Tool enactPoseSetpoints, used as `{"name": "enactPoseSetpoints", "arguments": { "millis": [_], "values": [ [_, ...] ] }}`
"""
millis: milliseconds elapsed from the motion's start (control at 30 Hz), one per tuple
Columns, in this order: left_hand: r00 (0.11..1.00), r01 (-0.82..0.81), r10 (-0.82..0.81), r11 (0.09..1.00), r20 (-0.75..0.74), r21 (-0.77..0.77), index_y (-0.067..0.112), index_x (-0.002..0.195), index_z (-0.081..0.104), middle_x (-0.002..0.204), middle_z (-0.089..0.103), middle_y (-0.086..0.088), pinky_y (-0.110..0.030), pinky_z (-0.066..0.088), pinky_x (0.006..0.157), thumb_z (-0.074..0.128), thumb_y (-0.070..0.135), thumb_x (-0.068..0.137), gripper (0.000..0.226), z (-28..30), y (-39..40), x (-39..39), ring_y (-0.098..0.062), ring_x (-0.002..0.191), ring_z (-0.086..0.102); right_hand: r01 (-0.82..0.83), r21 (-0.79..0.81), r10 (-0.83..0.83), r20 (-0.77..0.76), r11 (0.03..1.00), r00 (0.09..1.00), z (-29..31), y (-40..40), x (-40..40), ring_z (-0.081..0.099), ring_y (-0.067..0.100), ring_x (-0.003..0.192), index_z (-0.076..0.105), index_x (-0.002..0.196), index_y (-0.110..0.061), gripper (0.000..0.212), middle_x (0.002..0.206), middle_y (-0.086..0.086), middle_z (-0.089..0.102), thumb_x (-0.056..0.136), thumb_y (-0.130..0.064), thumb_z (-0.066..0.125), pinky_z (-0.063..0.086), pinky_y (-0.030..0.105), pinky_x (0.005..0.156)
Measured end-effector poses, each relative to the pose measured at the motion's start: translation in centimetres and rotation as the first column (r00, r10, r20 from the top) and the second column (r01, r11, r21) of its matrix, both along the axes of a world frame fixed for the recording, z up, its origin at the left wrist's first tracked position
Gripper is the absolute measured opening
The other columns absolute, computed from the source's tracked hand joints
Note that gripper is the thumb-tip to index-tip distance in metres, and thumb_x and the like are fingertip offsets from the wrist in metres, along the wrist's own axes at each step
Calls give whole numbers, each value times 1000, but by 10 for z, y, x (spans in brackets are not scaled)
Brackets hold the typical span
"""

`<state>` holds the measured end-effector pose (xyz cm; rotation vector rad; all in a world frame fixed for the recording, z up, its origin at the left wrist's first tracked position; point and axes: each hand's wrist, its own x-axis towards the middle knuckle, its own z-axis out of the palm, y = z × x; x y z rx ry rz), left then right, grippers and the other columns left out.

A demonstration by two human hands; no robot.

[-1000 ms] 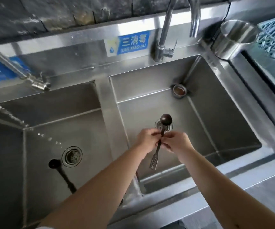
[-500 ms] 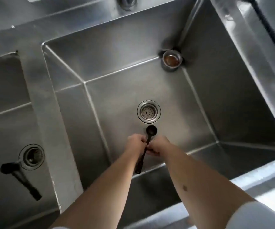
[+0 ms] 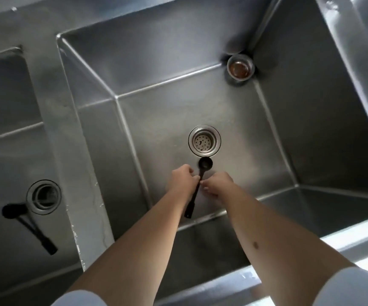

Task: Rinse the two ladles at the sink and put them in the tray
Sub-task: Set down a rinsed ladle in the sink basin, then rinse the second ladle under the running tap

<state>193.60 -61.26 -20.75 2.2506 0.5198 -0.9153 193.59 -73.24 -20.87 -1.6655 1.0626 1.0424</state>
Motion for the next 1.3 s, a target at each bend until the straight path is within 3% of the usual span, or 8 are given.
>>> {"name": "enactPoseSetpoints", "arguments": {
  "millis": [100,200,333,467,767,967,1133,1300],
  "values": [
    [992,104,-106,994,69,32,17,127,55,128,60,-12,-37,44,93,56,37,88,44,38,12,3,-31,118,55,-70,-9,71,77,998,995,44,10,2,61,26,64,63,85,-10,10,79,14,62,84,-18,69,50,28,53],
    [954,265,-278,957,111,115,17,141,39,148,40,-14,-42,35,106,46,43,94,54,82,32,3,-34,136,38,-381,-215,422,197,899,885,91,26,1,62,29,75,59,83,-17,25,76,5,64,83,-42,59,43,29,58],
    [843,348,-410,909,348,228,19,148,27,160,20,-17,-47,23,115,41,47,96,61,154,87,3,-33,148,16,-501,-370,614,318,782,723,159,68,0,44,31,134,34,147,-29,71,149,9,45,83,-57,48,45,44,98],
    [806,283,-305,951,508,124,25,148,31,161,20,-11,-46,22,118,40,54,92,63,211,160,-15,-25,149,13,-599,-498,779,367,627,508,214,128,-3,-8,22,152,2,156,-34,85,167,1,-9,88,-61,45,13,54,118],
    [930,94,-143,983,338,157,33,152,16,165,3,0,-49,12,118,12,74,81,82,233,347,-94,-23,151,2,-654,-702,945,323,282,61,236,311,-40,-12,28,151,4,156,-31,83,167,4,-8,89,-68,36,4,49,119],
    [986,-68,49,991,158,116,31,144,30,158,24,-7,-54,33,107,19,70,84,72,174,442,-141,-30,142,28,-796,-511,923,353,325,151,180,415,-67,15,30,150,24,148,-25,73,163,8,19,88,-56,51,25,54,114],
    [994,-105,105,990,0,92,22,110,49,113,57,-6,-47,52,84,46,50,85,37,105,488,-173,-28,98,58,-845,-389,912,332,366,242,114,474,-80,53,36,124,48,137,-18,55,135,11,55,86,-36,59,48,43,95],
    [969,-245,246,969,-38,12,14,122,52,123,58,-13,-40,48,88,55,33,89,39,36,500,-181,-32,111,57,-887,-280,920,248,366,302,39,503,-104,63,33,107,63,119,-10,35,116,14,69,89,-29,60,47,33,80]
  ]
}}
